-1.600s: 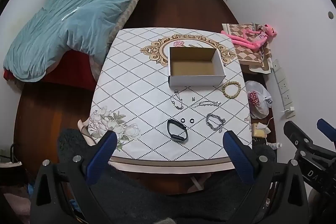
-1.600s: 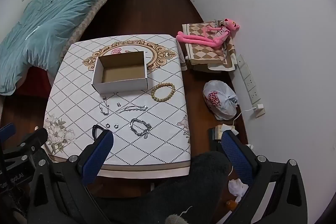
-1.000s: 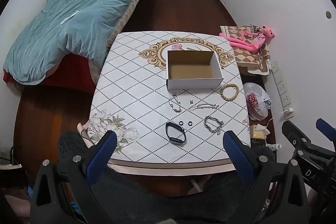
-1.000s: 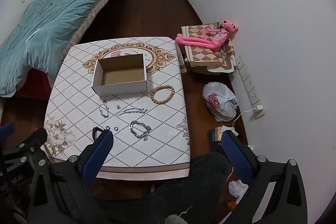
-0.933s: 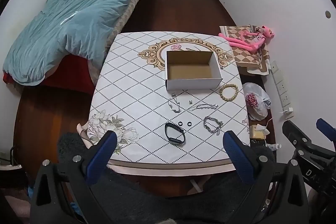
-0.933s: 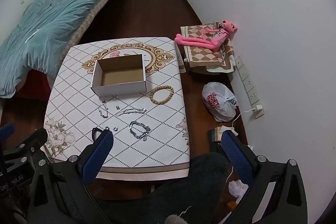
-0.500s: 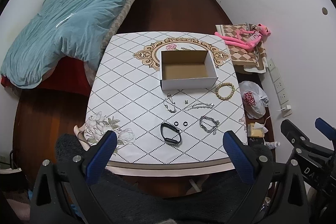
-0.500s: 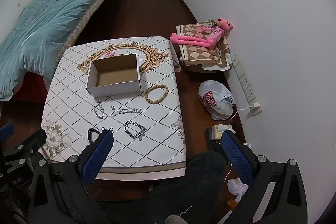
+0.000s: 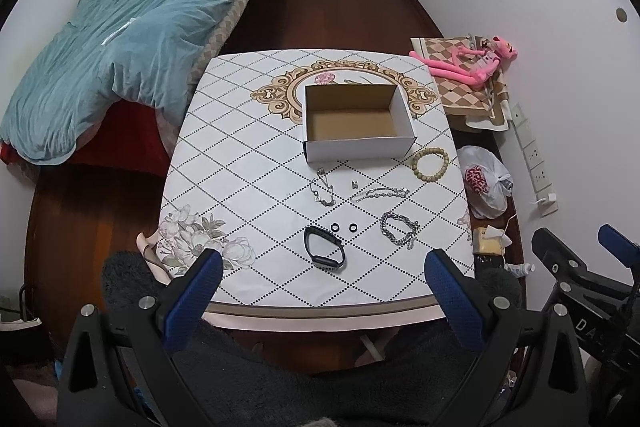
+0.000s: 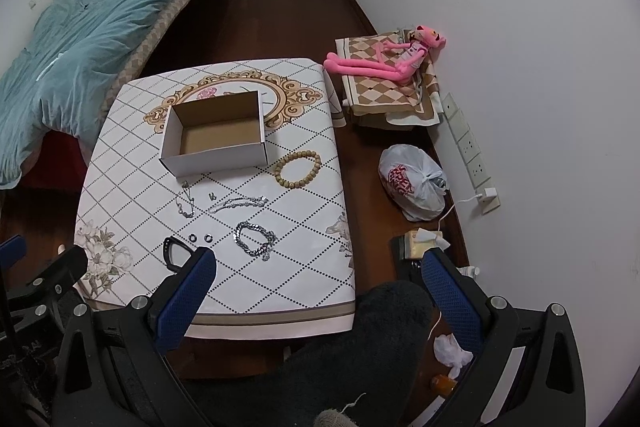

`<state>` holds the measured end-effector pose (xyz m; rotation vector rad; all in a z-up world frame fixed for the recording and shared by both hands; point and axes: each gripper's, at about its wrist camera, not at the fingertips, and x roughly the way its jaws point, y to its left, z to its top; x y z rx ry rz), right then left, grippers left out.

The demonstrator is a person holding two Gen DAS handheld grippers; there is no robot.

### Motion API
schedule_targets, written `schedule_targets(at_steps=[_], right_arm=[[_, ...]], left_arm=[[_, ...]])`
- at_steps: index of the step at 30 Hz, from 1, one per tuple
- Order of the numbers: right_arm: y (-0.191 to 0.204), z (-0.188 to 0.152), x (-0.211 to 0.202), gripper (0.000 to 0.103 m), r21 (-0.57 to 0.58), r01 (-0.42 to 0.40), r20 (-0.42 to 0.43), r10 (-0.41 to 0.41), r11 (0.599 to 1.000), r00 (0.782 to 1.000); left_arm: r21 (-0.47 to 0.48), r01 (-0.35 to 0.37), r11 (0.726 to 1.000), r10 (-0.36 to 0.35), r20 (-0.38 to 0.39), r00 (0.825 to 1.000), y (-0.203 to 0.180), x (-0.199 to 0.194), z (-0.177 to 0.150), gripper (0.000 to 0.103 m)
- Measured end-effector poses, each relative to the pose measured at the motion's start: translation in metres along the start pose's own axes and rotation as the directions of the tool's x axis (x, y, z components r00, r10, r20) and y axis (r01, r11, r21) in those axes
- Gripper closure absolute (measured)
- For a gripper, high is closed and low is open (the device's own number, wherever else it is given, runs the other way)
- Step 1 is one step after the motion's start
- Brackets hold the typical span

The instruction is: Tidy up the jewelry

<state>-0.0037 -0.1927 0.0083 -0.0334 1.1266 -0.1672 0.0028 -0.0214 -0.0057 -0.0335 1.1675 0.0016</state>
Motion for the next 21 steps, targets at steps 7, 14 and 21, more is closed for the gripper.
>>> schedule_targets(at_steps=[7, 14, 21], right_arm=[[0.0004, -0.0006, 0.0021, 0.000, 0.001, 0.002, -0.001, -0.002, 1.000, 1.000], [-0.0007, -0.0001, 0.0026, 0.000, 0.001, 0.001, -0.002, -0.001, 1.000, 1.000], [0.0002, 0.0007, 0.0035, 0.000, 0.001, 0.000, -0.004, 0.000, 1.000, 1.000]], left_arm=[[0.000, -0.001, 1.000, 0.001, -0.002, 1.000, 0.0002, 0.0013, 0.0002, 0.000], [-0.001, 0.000, 1.000, 0.000, -0.002, 1.000, 0.0003, 0.0010, 0.0002, 0.000], [-0.001, -0.002, 1.000, 0.002, -0.002, 1.000, 0.0013, 0.0027, 0.0018, 0.000]])
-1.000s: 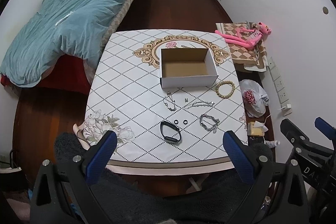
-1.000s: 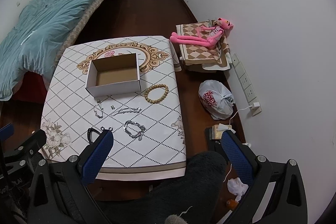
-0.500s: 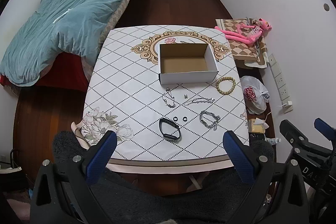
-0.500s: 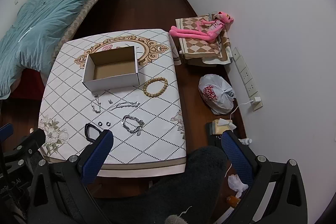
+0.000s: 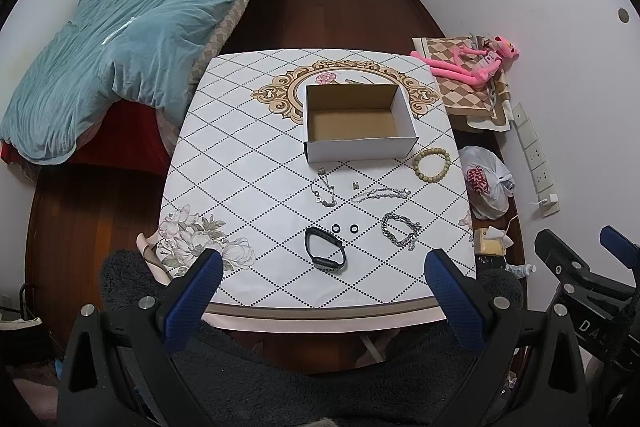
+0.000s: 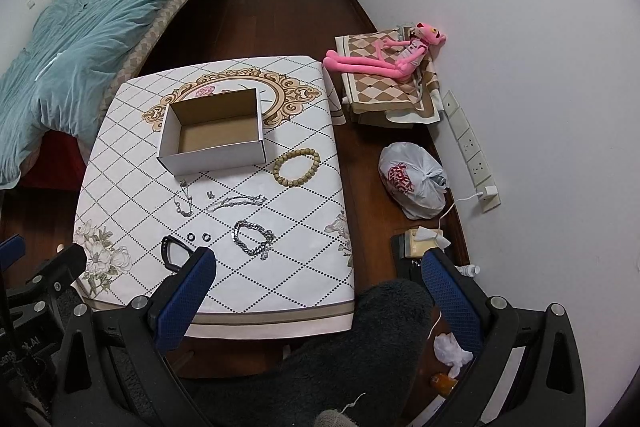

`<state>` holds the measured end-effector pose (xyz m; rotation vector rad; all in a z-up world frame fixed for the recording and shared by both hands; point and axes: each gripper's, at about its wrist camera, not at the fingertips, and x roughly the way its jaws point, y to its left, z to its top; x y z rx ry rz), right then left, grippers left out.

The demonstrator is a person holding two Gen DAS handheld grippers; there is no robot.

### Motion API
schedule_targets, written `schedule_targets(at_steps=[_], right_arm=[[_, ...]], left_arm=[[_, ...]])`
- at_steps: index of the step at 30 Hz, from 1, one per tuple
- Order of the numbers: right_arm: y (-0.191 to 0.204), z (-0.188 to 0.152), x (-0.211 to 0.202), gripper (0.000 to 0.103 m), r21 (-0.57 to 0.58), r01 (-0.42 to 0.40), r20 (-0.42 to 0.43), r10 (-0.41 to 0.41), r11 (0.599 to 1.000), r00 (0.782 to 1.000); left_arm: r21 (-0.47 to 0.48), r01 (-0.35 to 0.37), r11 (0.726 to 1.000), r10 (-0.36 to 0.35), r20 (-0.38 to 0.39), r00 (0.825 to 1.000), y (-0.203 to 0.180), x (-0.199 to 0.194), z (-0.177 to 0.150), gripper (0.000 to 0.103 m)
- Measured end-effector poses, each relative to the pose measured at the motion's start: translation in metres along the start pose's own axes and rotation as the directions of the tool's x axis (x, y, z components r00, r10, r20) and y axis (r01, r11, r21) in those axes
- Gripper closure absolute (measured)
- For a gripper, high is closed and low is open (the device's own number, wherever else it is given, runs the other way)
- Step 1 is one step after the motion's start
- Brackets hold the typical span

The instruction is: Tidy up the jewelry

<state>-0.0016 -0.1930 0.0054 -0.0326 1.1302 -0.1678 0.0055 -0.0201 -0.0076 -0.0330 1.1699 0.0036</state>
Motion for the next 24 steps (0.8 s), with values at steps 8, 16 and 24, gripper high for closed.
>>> schedule_targets(at_steps=[8, 16, 24], right_arm=[[-0.0004, -0.0002, -0.0001, 0.000, 0.001, 0.001, 0.001, -0.001, 1.000, 1.000], [0.0002, 0.0018, -0.0016, 0.000, -0.002, 0.003, 0.004, -0.003, 1.000, 1.000], [-0.0003, 0.0020, -0.0015, 0.000, -0.002, 0.002, 0.004, -0.002, 1.000, 1.000]], left_arm=[[0.000, 0.002, 1.000, -0.002, 0.000, 1.000, 0.0004, -0.0003, 0.0005, 0.000], [-0.001, 0.005, 1.000, -0.005, 0.001, 1.000, 0.0005, -0.0009, 0.0039, 0.000], [0.000, 0.007, 1.000, -0.007, 0.000, 1.000, 0.0009, -0.0010, 0.0037, 0.000]])
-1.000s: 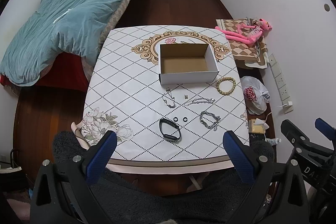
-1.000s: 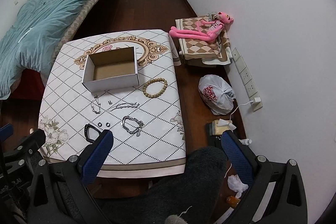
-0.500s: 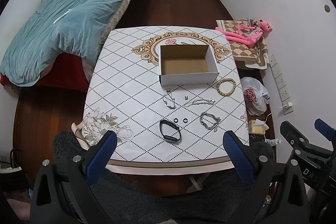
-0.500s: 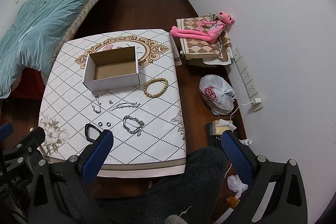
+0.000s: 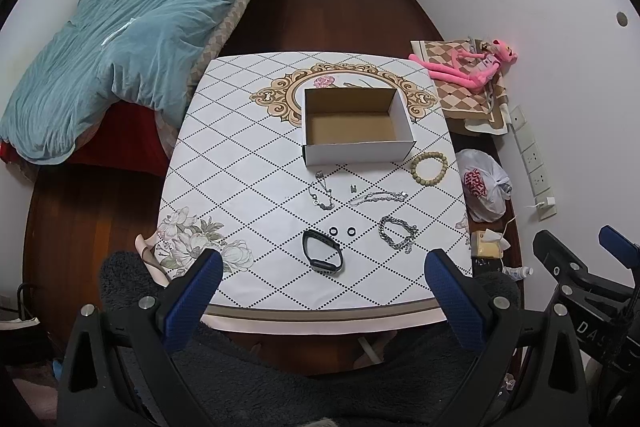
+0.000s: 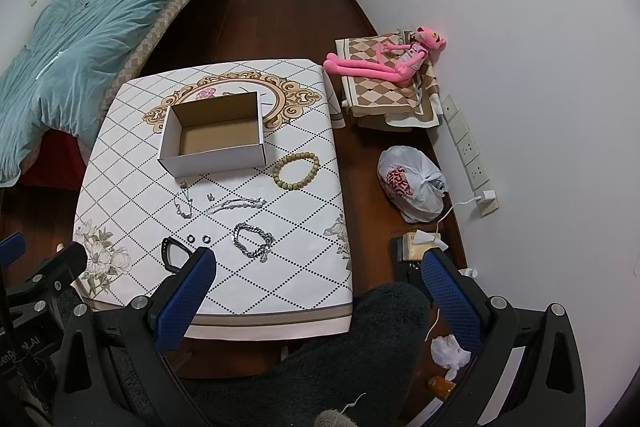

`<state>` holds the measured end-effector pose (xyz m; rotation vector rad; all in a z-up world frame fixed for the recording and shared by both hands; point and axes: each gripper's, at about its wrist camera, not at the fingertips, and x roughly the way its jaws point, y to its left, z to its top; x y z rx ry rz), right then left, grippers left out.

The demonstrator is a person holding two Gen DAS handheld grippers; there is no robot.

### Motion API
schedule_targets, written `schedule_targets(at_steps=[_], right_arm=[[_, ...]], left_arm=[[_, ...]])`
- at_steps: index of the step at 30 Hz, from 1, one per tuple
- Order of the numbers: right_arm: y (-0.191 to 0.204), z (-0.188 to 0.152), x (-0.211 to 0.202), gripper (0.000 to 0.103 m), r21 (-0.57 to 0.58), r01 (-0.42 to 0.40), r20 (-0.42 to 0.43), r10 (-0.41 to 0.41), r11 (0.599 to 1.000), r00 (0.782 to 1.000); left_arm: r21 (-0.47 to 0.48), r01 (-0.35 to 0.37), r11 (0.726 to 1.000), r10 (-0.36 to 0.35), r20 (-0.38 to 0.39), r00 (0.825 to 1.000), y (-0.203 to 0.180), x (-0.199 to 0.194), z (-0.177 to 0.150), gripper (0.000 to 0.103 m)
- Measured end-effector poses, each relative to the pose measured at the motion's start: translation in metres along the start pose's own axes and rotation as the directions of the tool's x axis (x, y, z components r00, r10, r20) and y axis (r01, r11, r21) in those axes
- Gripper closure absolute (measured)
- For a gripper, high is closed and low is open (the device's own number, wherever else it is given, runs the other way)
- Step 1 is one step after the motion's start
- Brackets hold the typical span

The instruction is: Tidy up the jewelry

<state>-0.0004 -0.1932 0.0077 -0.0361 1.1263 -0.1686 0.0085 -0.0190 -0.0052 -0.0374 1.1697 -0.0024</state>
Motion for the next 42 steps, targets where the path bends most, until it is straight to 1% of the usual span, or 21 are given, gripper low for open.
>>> schedule_targets(at_steps=[5, 8, 12, 15, 19, 22, 24, 27, 29, 30, 31, 32, 33, 34, 35, 36, 38, 39, 40, 41, 42], right_arm=[[0.000, 0.001, 0.001, 0.000, 0.002, 0.001, 0.002, -0.001, 1.000, 1.000], [-0.002, 0.007, 0.007, 0.000, 0.013, 0.007, 0.001, -0.007, 1.000, 1.000], [-0.007, 0.018, 0.032, 0.000, 0.042, 0.012, -0.017, -0.011, 0.999, 1.000], [-0.008, 0.026, 0.067, 0.000, 0.068, 0.000, -0.059, 0.004, 0.998, 0.998], [-0.003, 0.025, 0.120, 0.000, 0.079, -0.011, -0.138, 0.022, 0.997, 0.990], [0.005, 0.018, 0.161, 0.000, 0.087, -0.037, -0.213, 0.055, 0.996, 0.976], [0.011, 0.010, 0.183, 0.000, 0.083, -0.036, -0.254, 0.057, 0.996, 0.965], [0.018, -0.002, 0.212, 0.000, 0.085, -0.041, -0.305, 0.066, 0.996, 0.950], [0.022, -0.009, 0.227, 0.000, 0.090, -0.044, -0.330, 0.071, 0.995, 0.941], [0.023, -0.011, 0.234, 0.000, 0.092, -0.042, -0.340, 0.071, 0.995, 0.938], [0.023, -0.014, 0.241, 0.000, 0.097, -0.043, -0.350, 0.075, 0.994, 0.934], [0.024, -0.016, 0.247, 0.001, 0.104, -0.047, -0.357, 0.081, 0.994, 0.931], [0.024, -0.018, 0.251, 0.002, 0.109, -0.050, -0.362, 0.087, 0.993, 0.928], [0.024, -0.020, 0.255, 0.002, 0.113, -0.052, -0.365, 0.090, 0.992, 0.927], [0.025, -0.021, 0.260, 0.002, 0.114, -0.054, -0.366, 0.093, 0.992, 0.926], [0.025, -0.022, 0.262, 0.003, 0.116, -0.056, -0.367, 0.096, 0.992, 0.925], [0.026, -0.023, 0.268, 0.008, 0.121, -0.063, -0.370, 0.104, 0.991, 0.923], [0.026, -0.023, 0.270, 0.010, 0.123, -0.070, -0.368, 0.111, 0.990, 0.923], [0.028, -0.024, 0.273, 0.011, 0.121, -0.080, -0.363, 0.119, 0.989, 0.924], [0.030, -0.024, 0.274, 0.015, 0.116, -0.085, -0.359, 0.121, 0.990, 0.926], [0.032, -0.025, 0.276, 0.020, 0.107, -0.088, -0.356, 0.121, 0.990, 0.926]], left_arm=[[-0.003, -0.003, 1.000, 0.003, -0.003, 1.000, 0.001, 0.001, 0.001, 0.000], [-0.006, -0.027, 1.000, 0.027, 0.008, 1.000, 0.003, 0.008, 0.009, 0.000], [-0.027, -0.080, 0.996, 0.081, 0.024, 0.996, 0.015, 0.030, 0.025, 0.000], [-0.036, -0.107, 0.994, 0.107, -0.002, 0.994, 0.025, 0.058, 0.030, 0.000], [-0.021, -0.136, 0.991, 0.133, -0.091, 0.987, 0.034, 0.106, 0.026, 0.001], [-0.030, -0.111, 0.993, 0.104, -0.184, 0.977, 0.041, 0.142, 0.017, 0.001], [-0.045, -0.072, 0.996, 0.060, -0.235, 0.970, 0.044, 0.164, 0.008, 0.001], [-0.067, -0.038, 0.997, 0.015, -0.305, 0.952, 0.045, 0.192, -0.005, 0.002], [-0.086, -0.011, 0.996, -0.020, -0.343, 0.939, 0.044, 0.209, -0.014, 0.010], [-0.096, 0.000, 0.995, -0.035, -0.361, 0.932, 0.043, 0.216, -0.018, 0.019], [-0.109, 0.010, 0.994, -0.052, -0.382, 0.923, 0.043, 0.225, -0.022, 0.026], [-0.118, 0.020, 0.993, -0.065, -0.394, 0.917, 0.043, 0.230, -0.024, 0.029], [-0.130, 0.032, 0.991, -0.083, -0.404, 0.911, 0.042, 0.236, -0.027, 0.036], [-0.136, 0.037, 0.990, -0.091, -0.409, 0.908, 0.042, 0.240, -0.029, 0.043], [-0.139, 0.047, 0.989, -0.101, -0.412, 0.906, 0.040, 0.244, -0.031, 0.047], [-0.140, 0.054, 0.989, -0.107, -0.413, 0.904, 0.039, 0.247, -0.032, 0.057], [-0.115, 0.059, 0.992, -0.098, -0.374, 0.922, 0.035, 0.243, -0.030, 0.072], [-0.096, 0.068, 0.993, -0.099, -0.365, 0.926, 0.032, 0.243, -0.029, 0.086], [-0.081, 0.059, 0.995, -0.084, -0.358, 0.930, 0.031, 0.244, -0.028, 0.088], [-0.067, 0.061, 0.996, -0.080, -0.345, 0.935, 0.029, 0.243, -0.027, 0.089], [-0.050, 0.057, 0.997, -0.071, -0.333, 0.940, 0.028, 0.243, -0.027, 0.097]])
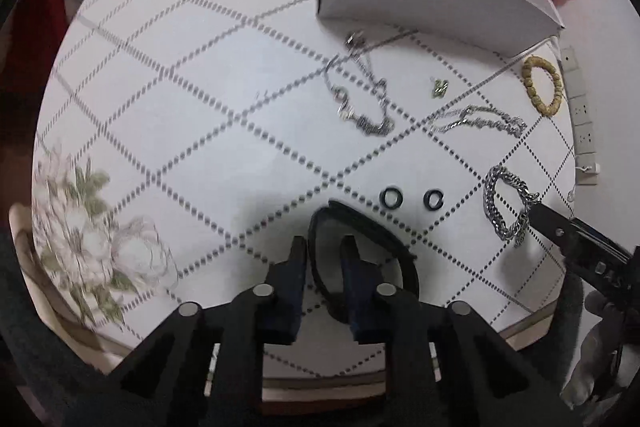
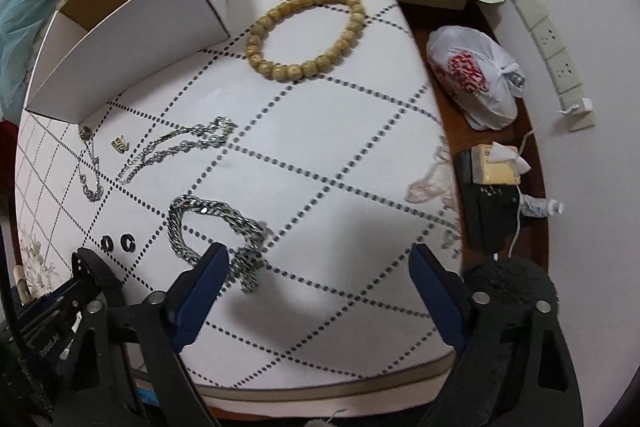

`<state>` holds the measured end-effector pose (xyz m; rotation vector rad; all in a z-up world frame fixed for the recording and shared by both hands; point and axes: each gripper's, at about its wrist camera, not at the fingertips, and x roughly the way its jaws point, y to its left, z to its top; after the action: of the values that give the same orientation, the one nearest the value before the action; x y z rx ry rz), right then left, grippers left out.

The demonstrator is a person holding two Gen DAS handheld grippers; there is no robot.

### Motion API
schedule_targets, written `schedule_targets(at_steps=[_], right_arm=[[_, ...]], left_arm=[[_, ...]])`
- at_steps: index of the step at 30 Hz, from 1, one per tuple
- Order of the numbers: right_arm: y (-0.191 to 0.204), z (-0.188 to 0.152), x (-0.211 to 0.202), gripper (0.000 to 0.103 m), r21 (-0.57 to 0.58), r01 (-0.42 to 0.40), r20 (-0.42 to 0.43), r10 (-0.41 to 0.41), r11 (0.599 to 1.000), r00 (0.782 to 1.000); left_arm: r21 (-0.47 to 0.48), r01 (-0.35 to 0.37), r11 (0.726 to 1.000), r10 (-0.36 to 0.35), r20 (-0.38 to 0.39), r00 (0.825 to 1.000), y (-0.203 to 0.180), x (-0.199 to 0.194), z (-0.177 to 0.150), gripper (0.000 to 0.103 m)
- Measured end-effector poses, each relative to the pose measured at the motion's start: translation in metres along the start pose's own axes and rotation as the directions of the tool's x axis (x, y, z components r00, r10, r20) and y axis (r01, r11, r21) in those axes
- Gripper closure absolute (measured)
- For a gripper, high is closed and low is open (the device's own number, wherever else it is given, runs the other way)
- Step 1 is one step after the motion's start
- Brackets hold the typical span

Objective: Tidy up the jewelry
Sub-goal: 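Grasp the black watch band with the left gripper while the right grasps the thick silver chain bracelet, then carry the watch band into the white box and open the left gripper while the right releases the bracelet there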

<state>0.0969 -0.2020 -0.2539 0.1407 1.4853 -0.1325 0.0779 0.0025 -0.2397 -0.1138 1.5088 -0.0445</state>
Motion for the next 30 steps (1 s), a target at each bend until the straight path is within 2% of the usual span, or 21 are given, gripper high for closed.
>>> schedule_targets(at_steps=[2, 4, 5, 6, 7, 8, 11, 20, 25, 30], right_arm=[[0.007, 0.000, 0.003, 0.027, -0.024, -0.004, 0.007, 0.004, 1.000, 1.000], [0.016, -0.003, 0.002, 0.034, -0.061, 0.037, 0.045, -0.034, 0.997, 0.998], [0.019, -0.004, -0.001, 0.046, -0.075, 0.034, 0.072, -0.029, 0.997, 0.997], [0.023, -0.004, -0.003, 0.065, -0.085, 0.036, 0.097, -0.028, 0.996, 0.995], [0.026, -0.005, -0.004, 0.077, -0.094, 0.039, 0.109, -0.029, 0.995, 0.994], [0.028, -0.004, -0.004, 0.095, -0.100, 0.041, 0.111, -0.030, 0.994, 0.993], [0.032, -0.004, -0.007, 0.099, -0.086, 0.004, 0.106, 0.005, 0.996, 0.994], [0.037, -0.008, -0.043, 0.099, -0.083, -0.068, 0.179, 0.082, 0.994, 0.981], [0.037, -0.004, -0.071, 0.099, -0.090, -0.122, 0.220, 0.139, 0.988, 0.965], [0.043, 0.012, -0.109, 0.099, -0.126, -0.152, 0.286, 0.182, 0.980, 0.941]], left_arm=[[0.020, -0.019, 1.000, 0.019, 0.021, 1.000, -0.002, -0.001, 0.001, 0.099], [0.032, -0.025, 0.999, 0.024, 0.037, 0.999, -0.004, -0.004, 0.003, 0.100], [0.034, -0.027, 0.999, 0.025, 0.041, 0.999, -0.004, -0.005, 0.004, 0.100], [0.035, -0.024, 0.999, 0.022, 0.045, 0.999, -0.004, -0.007, 0.005, 0.100], [0.035, -0.019, 0.999, 0.017, 0.053, 0.998, -0.005, -0.010, 0.006, 0.101], [0.034, -0.013, 0.999, 0.011, 0.059, 0.998, -0.002, -0.015, 0.012, 0.101], [0.035, -0.002, 0.999, -0.001, 0.082, 0.997, 0.001, -0.030, 0.015, 0.101], [0.041, 0.028, 0.999, -0.035, 0.174, 0.984, 0.007, -0.079, 0.022, 0.101], [0.062, 0.039, 0.997, -0.053, 0.249, 0.967, 0.016, -0.112, 0.021, 0.101], [0.088, 0.032, 0.996, -0.060, 0.339, 0.939, 0.001, -0.132, 0.037, 0.101]])
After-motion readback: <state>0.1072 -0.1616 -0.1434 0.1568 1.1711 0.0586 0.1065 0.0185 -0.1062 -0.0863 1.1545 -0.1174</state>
